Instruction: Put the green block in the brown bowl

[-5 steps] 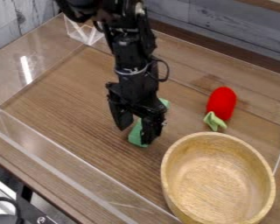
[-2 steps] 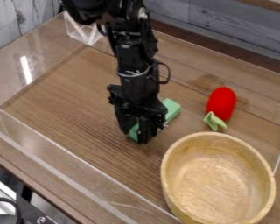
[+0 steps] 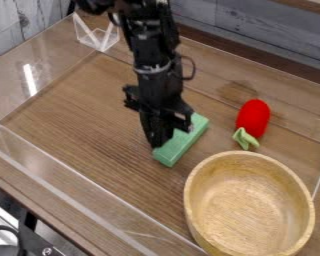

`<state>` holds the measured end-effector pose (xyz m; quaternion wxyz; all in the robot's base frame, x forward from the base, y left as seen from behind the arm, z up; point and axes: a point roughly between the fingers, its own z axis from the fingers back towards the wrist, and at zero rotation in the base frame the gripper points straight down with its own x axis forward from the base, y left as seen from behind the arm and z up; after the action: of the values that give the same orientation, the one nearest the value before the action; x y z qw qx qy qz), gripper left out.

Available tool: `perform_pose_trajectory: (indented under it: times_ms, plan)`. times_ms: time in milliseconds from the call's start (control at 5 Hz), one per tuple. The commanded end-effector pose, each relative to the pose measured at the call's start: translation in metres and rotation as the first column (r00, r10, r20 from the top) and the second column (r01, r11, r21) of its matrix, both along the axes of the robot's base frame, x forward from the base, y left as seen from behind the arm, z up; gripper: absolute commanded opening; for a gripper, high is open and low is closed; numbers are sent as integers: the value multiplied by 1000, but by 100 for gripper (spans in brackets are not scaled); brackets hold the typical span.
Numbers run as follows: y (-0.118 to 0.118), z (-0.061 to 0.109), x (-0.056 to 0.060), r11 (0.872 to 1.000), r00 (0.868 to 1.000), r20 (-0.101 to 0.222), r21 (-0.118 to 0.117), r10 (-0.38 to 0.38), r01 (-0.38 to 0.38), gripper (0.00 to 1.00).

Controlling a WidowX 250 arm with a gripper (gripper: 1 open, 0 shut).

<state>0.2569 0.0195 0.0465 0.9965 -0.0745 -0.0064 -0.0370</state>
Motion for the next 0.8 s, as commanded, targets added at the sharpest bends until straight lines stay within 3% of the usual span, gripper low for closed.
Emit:
perform_pose_trajectory:
  times_ms: [0,200,400,600]
  plan:
    - [15,45,21,998,991,120,-14,65,-64,0]
    - [30,73,35,994,980,166,-33,106,-102,0]
    - [20,56,31,997,985,158,-25,73,-70,100]
    - [8,46,25,999,990,135,-27,36,-33,100]
